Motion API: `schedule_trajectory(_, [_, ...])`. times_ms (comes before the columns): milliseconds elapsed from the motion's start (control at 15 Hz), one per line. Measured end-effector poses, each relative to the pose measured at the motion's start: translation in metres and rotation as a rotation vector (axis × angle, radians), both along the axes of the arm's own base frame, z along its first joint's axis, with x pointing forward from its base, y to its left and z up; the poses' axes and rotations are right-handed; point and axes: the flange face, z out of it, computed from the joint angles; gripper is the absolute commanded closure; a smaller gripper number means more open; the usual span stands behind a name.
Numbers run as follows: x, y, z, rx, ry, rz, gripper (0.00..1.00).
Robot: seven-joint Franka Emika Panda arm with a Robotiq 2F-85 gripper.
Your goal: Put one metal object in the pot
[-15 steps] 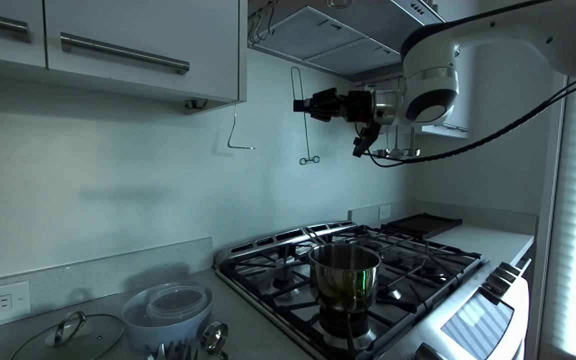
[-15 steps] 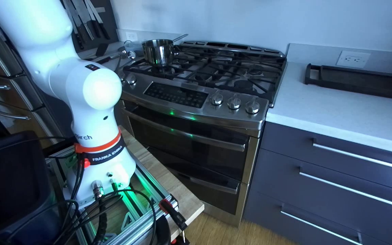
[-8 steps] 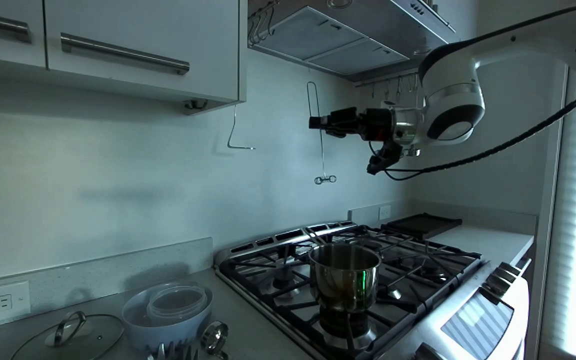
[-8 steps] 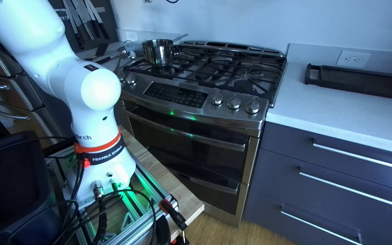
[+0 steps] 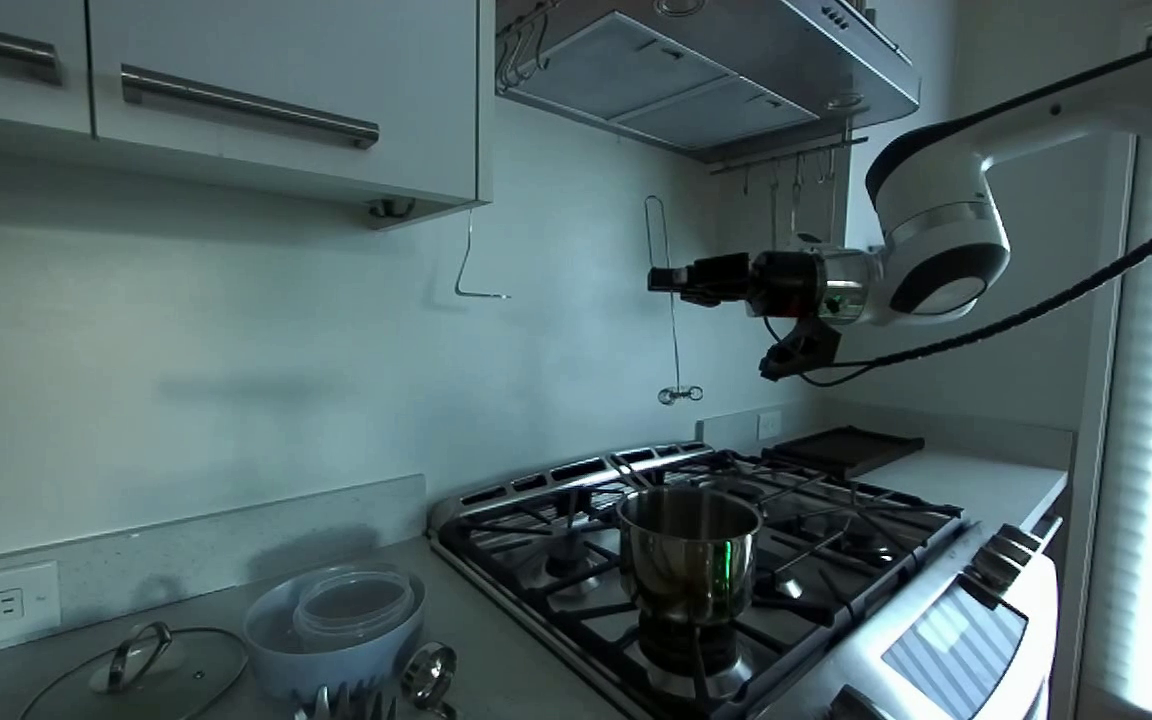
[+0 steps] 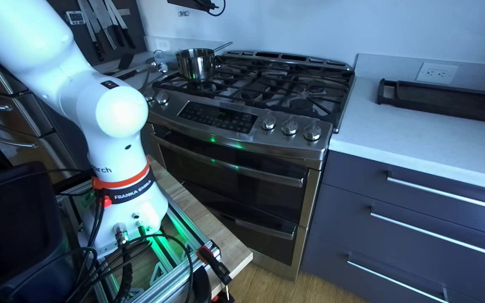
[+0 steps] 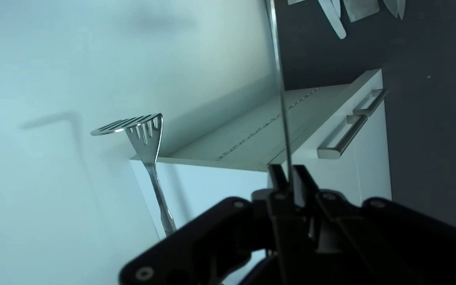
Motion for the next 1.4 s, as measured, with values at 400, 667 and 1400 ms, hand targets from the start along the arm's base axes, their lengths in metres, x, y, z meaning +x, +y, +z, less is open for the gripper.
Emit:
schedule_trajectory(400, [0.001,0.002,-0.004,-0.001,0.015,0.004,0.98])
schedule_trajectory(667, [0.006,0.011,-0.038,0.014,0.099,0.032,0.98])
schedule_trajectory(1400, [0.002,0.007,-0.113,-0.067,0.157,0.042,0.98])
